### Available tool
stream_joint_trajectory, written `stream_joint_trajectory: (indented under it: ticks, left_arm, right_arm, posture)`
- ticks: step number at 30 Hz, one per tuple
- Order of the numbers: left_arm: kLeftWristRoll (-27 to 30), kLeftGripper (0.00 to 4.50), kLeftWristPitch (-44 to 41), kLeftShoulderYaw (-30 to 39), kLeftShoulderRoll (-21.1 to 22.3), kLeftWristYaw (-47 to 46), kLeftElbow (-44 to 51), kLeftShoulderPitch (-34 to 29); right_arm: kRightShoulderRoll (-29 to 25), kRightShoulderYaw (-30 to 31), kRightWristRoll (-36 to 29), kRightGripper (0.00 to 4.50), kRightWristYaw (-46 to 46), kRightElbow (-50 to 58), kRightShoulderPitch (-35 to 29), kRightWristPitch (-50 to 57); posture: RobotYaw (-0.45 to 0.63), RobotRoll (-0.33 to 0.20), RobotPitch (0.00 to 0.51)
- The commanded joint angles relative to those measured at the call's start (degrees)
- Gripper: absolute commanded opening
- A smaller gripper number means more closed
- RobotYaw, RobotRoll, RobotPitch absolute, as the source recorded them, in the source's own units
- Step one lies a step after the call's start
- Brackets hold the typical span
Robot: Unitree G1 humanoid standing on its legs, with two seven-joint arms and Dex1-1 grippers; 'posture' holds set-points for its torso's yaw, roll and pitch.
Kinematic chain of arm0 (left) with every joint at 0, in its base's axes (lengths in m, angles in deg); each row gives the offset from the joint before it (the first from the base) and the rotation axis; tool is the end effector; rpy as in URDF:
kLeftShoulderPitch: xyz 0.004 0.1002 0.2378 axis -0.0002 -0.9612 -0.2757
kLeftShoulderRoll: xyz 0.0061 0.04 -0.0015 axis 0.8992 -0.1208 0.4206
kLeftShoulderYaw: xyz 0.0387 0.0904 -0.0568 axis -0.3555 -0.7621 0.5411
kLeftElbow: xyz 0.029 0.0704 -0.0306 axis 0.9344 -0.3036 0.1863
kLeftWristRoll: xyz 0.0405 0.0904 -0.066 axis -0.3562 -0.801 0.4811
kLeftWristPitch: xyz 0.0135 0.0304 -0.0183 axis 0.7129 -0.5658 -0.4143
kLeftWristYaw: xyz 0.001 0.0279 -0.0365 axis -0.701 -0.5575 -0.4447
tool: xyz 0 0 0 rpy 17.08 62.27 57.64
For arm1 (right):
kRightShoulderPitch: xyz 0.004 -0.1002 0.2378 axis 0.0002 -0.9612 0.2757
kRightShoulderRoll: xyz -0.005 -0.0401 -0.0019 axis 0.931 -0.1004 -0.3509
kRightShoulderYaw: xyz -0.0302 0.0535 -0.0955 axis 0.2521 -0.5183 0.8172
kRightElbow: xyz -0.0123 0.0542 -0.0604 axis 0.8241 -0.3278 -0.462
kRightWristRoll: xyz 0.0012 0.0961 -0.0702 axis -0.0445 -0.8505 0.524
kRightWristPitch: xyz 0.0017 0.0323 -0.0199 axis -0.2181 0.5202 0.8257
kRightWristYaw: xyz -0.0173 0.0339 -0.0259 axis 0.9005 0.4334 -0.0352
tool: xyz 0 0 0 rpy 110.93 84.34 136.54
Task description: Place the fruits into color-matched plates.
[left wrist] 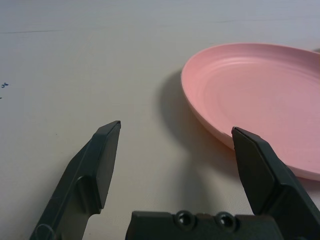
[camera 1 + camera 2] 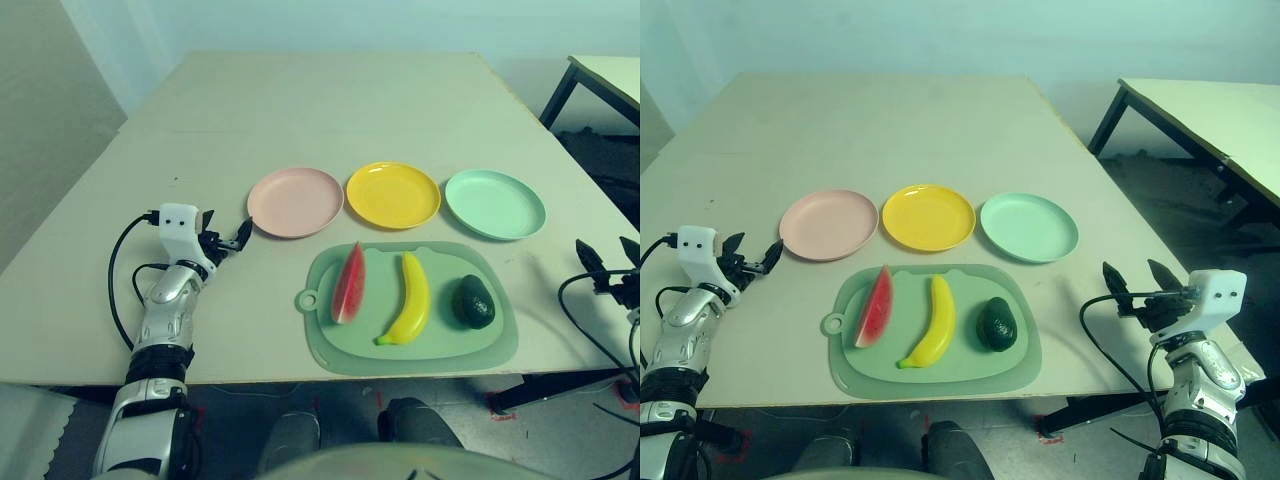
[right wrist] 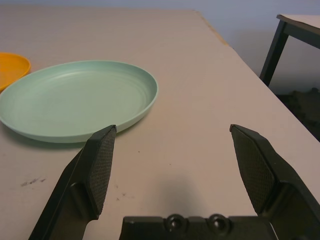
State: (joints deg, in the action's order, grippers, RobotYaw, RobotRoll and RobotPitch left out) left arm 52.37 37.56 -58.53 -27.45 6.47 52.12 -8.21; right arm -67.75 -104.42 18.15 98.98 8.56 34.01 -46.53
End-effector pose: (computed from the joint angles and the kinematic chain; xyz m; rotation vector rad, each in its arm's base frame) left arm 0.2662 0.2980 0.0412 0.1068 0.0573 -0.1075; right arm 0.1894 -0.4101 0.0472 -0.0643 -0.0440 0.0525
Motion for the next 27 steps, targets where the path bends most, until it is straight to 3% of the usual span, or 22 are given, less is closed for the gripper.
stream_joint_trajectory:
  ticks: [1,16,21,27]
  left_arm:
    - [0.15,4.50,-0.08,0.15,-0.07,0.20,0.04,-1.50]
    - [3.95,4.50,0.49,4.53,4.19,4.45,4.94,-7.98]
    - [12.71,4.50,-3.66,4.23,5.15,17.42,12.87,-11.23]
    - [21.59,4.50,-8.93,3.66,13.16,41.57,17.63,-14.11]
  right_arm:
    - [-0.09,-0.30,-0.42,4.48,-0.11,0.86,0.40,-0.43]
    - [3.30,1.58,0.57,4.48,0.31,5.82,-3.53,0.60]
    - [3.06,2.02,0.23,4.48,1.13,6.56,-3.28,0.72]
    - [2.46,1.53,-0.85,4.48,2.12,11.04,-5.99,2.50]
  posture:
    - [-0.11,0.000,0.028]
    - [-0.08,0.000,0.048]
    - [-0.11,0.000,0.044]
    - [-0.12,0.000,0.036]
